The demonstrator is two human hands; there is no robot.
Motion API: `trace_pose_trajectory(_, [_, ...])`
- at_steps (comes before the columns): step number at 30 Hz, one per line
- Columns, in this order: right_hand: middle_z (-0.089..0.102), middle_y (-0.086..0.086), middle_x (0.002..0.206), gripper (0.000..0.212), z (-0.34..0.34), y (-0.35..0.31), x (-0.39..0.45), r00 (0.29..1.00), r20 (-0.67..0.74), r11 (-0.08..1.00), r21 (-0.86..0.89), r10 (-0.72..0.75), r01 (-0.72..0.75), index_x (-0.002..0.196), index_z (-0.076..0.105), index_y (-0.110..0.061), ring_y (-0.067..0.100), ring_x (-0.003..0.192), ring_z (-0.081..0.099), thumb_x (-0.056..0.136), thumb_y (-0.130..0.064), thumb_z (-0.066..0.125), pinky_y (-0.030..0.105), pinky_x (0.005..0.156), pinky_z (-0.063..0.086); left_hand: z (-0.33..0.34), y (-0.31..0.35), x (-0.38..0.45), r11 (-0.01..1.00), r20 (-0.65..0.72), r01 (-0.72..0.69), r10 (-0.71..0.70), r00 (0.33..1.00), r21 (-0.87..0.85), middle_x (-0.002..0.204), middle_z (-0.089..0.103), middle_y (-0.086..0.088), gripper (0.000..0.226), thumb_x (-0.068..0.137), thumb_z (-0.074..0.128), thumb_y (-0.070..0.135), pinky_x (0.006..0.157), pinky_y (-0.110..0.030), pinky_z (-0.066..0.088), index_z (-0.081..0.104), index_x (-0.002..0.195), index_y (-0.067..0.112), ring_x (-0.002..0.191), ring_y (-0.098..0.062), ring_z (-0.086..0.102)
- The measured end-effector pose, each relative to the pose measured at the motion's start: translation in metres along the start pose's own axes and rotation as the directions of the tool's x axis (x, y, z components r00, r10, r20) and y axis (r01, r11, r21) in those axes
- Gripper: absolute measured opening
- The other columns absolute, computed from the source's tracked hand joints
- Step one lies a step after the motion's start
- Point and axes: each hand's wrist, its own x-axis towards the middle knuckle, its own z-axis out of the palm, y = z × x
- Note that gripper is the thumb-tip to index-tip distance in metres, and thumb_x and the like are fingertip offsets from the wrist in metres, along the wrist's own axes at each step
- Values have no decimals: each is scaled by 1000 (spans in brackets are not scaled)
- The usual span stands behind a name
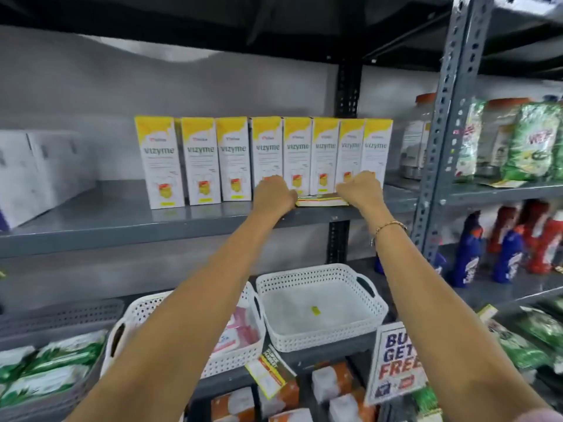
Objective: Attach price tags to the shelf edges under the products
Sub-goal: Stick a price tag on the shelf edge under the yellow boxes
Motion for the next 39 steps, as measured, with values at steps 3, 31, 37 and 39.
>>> trace_pose_trajectory(3, [36, 1, 50, 37, 0, 5, 11, 997, 75, 1000, 24, 11, -13, 52, 32, -14, 17, 48, 37, 78, -9, 59, 26, 42, 25, 3, 10, 1, 996, -54, 87, -85, 995, 28, 61, 46, -4, 35, 90, 54, 20, 44, -26, 32, 39, 60, 8, 57, -20, 47])
trace_pose_trajectory(31, [52, 4, 62, 15, -25, 11, 37, 936, 338, 976, 152, 97, -156, 93, 57, -4, 11, 52, 44, 85, -12, 67, 21, 48, 36, 10, 25, 11, 893, -2, 359, -373, 928, -273, 114, 60, -12, 45, 77, 73, 29, 98, -42, 44, 51, 108, 5, 108, -30, 55])
trace_pose_trajectory(37, [56, 4, 71, 25, -30, 7, 28, 935, 342, 967, 197, 89, -164, 103, 58, -1, 9, 55, 46, 85, -15, 68, 20, 46, 35, -5, 22, 9, 854, 126, 328, -303, 945, -405, 74, 56, 0, 18, 88, 63, 20, 70, -28, 42, 52, 87, 6, 80, -18, 55])
trace_pose_trajectory(39, [63, 12, 97, 37, -32, 5, 26, 935, 350, 967, 214, 59, -141, 114, 57, 4, 16, 78, 59, 84, -13, 70, 23, 62, 45, -11, 19, 6, 890, 160, 281, -238, 958, -360, 76, 57, 0, 17, 92, 57, 21, 68, -26, 41, 53, 97, 6, 77, -13, 54])
